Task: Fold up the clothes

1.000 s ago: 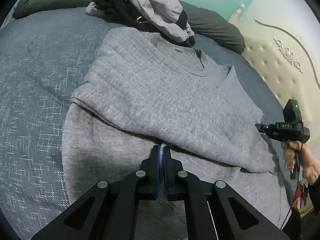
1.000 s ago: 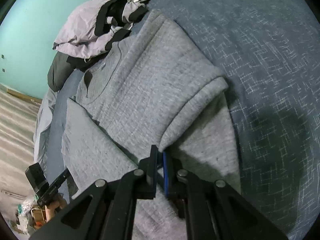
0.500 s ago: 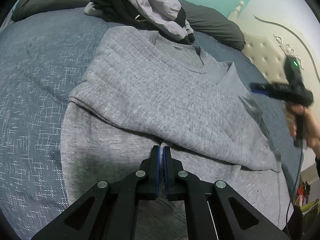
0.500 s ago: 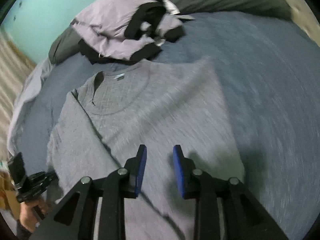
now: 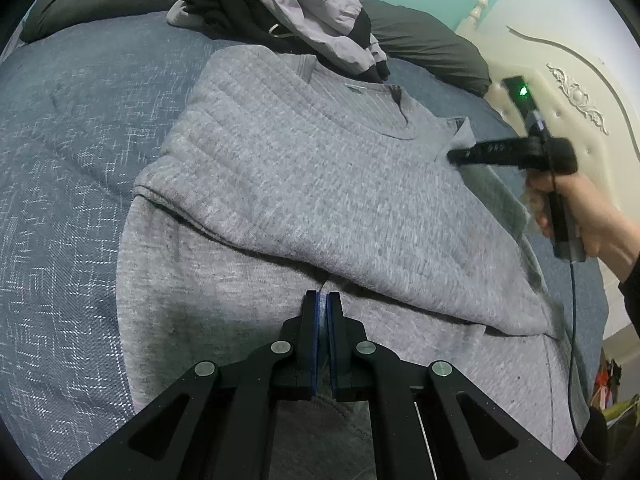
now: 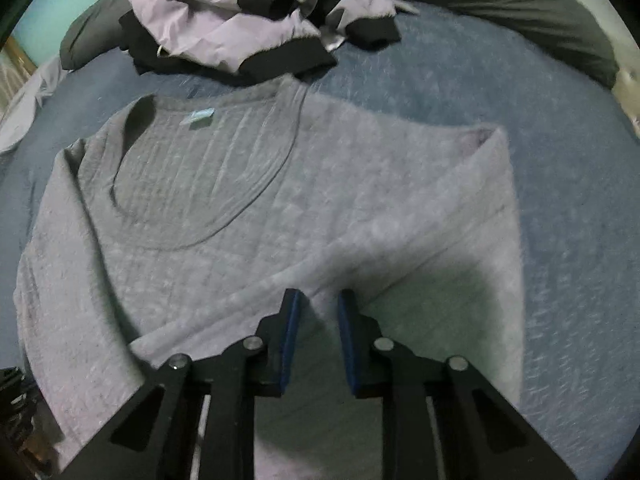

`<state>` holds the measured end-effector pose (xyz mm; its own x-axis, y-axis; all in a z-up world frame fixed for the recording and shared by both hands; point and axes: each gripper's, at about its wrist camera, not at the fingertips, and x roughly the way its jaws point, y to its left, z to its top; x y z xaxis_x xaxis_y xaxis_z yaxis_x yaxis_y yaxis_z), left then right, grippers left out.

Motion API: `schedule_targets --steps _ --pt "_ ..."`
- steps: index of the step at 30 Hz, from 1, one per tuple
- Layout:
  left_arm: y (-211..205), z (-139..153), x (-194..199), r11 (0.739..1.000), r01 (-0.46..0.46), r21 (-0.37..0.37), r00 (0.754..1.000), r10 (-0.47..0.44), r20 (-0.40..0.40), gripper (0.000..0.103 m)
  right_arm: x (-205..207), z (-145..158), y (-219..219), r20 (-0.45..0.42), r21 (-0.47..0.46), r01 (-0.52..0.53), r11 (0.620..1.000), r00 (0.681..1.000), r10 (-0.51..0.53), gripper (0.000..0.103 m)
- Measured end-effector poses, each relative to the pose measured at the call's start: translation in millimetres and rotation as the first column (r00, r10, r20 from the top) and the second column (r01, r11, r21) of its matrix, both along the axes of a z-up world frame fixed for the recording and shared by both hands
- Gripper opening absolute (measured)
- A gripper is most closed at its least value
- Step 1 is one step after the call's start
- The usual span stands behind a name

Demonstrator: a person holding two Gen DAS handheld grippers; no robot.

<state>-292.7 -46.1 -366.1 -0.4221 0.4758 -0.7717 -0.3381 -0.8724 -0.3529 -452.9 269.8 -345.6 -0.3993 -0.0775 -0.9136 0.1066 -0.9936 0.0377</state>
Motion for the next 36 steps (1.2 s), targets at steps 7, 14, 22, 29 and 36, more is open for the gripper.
schedule_targets --steps 7,14,22,29,36 --pt "1 0 1 1.0 -0.001 -0.004 1.0 0.001 0.002 0.004 22 4 -20 0.005 -0.084 -0.142 0.986 0.99 0.143 0.009" --pt "-2 -2 -1 1.0 -0.007 0.013 1.0 0.007 0.018 0.006 13 3 12 -0.027 -0.082 0.001 0.997 1.0 -0.004 0.007" --pt "-31 17 6 0.996 -0.066 0.059 0.998 0.065 0.023 0.006 76 36 38 -0.103 -0.294 -0.031 0.955 0.995 0.001 0.009" --pt "-71 17 5 0.98 -0.193 0.046 0.981 0.193 0.006 0.006 162 27 67 -0.061 -0.386 0.046 0.921 0.995 -0.075 0.01" --pt "-80 12 -8 0.967 -0.249 0.061 0.968 0.25 -0.005 0.006 205 -10 93 -0.028 -0.479 0.18 0.859 0.975 -0.22 0.01"
